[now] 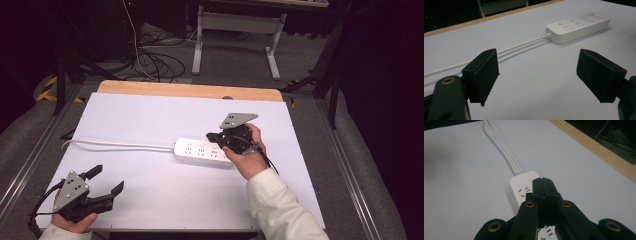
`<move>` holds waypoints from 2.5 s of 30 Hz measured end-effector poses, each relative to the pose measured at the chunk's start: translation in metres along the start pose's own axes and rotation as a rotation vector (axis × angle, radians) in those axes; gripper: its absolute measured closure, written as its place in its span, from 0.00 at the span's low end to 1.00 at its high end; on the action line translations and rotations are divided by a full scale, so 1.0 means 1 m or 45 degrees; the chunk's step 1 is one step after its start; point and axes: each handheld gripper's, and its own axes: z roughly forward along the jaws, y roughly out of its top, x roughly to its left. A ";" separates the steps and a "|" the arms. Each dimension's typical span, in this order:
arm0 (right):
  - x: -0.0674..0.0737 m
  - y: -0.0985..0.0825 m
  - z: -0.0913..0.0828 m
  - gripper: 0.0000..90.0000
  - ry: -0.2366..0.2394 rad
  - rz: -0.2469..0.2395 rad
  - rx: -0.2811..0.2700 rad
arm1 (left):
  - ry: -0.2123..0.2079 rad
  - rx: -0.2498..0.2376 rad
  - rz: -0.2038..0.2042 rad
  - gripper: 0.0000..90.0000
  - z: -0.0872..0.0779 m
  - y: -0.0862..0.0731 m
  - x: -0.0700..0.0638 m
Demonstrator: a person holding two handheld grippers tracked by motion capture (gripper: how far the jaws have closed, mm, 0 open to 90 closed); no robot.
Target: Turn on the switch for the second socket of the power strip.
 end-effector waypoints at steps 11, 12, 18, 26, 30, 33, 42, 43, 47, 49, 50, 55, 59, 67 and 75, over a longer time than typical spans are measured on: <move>-0.007 -0.004 0.027 1.00 -0.021 0.004 0.037 | -0.003 0.000 -0.002 0.20 0.000 0.000 0.000; -0.008 -0.004 0.029 1.00 -0.023 0.003 0.045 | -0.004 0.000 -0.002 0.20 0.000 0.000 0.000; -0.013 -0.009 0.044 1.00 -0.039 0.014 0.090 | -0.004 0.000 -0.001 0.20 0.000 0.000 0.000; -0.016 -0.014 0.060 1.00 -0.044 0.029 0.139 | -0.005 0.002 -0.001 0.20 0.000 0.000 0.000; -0.017 -0.016 0.065 1.00 -0.049 0.037 0.165 | -0.006 0.001 0.000 0.20 0.000 0.000 0.000; -0.017 -0.018 0.069 1.00 -0.051 0.042 0.180 | -0.006 0.002 0.000 0.20 0.000 0.000 0.000; -0.016 -0.021 0.079 1.00 -0.053 0.071 0.234 | -0.006 0.003 -0.001 0.20 0.001 0.000 0.000; -0.016 -0.021 0.080 1.00 -0.052 0.078 0.234 | -0.004 0.003 0.000 0.20 0.001 0.000 0.000; -0.016 -0.023 0.084 1.00 -0.054 0.086 0.259 | -0.006 0.001 -0.004 0.20 0.001 0.000 0.000; -0.015 -0.024 0.085 1.00 -0.059 0.086 0.264 | -0.006 0.001 -0.003 0.20 0.001 0.000 0.000; -0.015 -0.024 0.085 1.00 -0.060 0.083 0.267 | -0.006 0.002 -0.001 0.20 0.000 0.000 0.000; -0.013 -0.024 0.086 1.00 -0.068 0.077 0.270 | -0.006 0.002 -0.001 0.20 0.001 0.000 0.000; -0.012 -0.024 0.086 1.00 -0.078 0.066 0.269 | -0.005 0.003 0.001 0.20 0.001 0.000 0.000; -0.010 -0.024 0.086 1.00 -0.091 0.069 0.273 | -0.007 0.002 0.001 0.20 0.001 0.000 0.000; -0.008 -0.026 0.086 1.00 -0.103 0.054 0.268 | -0.009 0.003 0.002 0.20 0.001 0.000 0.000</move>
